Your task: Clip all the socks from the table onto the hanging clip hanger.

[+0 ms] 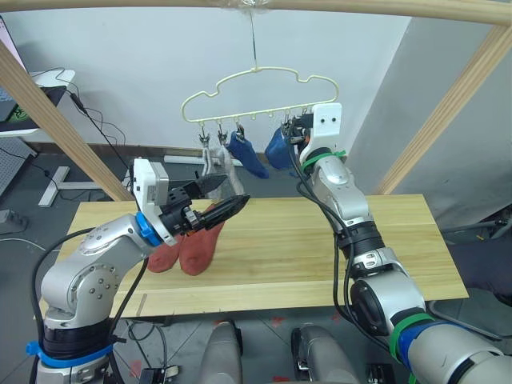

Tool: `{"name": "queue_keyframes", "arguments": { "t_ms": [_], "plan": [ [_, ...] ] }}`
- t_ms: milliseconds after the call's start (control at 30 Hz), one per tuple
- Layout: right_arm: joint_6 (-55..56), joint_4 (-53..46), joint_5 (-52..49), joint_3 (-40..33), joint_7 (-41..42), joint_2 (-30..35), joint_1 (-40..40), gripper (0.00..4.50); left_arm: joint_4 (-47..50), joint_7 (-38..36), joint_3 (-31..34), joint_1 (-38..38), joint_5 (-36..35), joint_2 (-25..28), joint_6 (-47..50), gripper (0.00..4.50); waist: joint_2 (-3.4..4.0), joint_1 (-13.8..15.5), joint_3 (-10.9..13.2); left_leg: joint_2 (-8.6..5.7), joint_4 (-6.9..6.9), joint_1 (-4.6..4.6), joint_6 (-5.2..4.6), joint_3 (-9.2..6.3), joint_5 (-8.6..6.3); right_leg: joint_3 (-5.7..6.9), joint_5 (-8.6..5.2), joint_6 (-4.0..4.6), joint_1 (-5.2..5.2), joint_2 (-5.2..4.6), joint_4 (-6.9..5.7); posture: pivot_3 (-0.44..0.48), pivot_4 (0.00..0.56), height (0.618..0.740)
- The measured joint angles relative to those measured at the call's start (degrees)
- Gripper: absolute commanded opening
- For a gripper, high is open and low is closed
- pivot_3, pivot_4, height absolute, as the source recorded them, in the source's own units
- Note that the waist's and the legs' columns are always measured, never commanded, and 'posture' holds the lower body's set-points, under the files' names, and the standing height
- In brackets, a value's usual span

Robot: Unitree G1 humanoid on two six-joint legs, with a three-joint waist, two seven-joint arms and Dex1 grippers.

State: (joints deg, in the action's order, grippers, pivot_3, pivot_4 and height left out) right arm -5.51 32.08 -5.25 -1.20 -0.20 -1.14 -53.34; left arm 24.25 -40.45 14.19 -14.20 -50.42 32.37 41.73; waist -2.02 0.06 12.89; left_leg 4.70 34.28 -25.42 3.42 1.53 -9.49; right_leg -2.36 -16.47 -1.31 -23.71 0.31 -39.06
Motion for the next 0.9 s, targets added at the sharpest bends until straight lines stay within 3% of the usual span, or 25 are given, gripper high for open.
{"name": "queue_keyframes", "arguments": {
  "t_ms": [900],
  "plan": [
    [0.1,0.0,0.2,0.1,0.1,0.1,0.0,1.15,0.0,-0.1,-0.3,0.0,0.0,0.0,0.0,4.50,0.00,0.0,0.0,0.00,0.00,0.00,0.00,0.00,0.00,0.00,0.00,0.00,0.00,0.00,-0.01,0.119,0.220,0.740]
  ]
}}
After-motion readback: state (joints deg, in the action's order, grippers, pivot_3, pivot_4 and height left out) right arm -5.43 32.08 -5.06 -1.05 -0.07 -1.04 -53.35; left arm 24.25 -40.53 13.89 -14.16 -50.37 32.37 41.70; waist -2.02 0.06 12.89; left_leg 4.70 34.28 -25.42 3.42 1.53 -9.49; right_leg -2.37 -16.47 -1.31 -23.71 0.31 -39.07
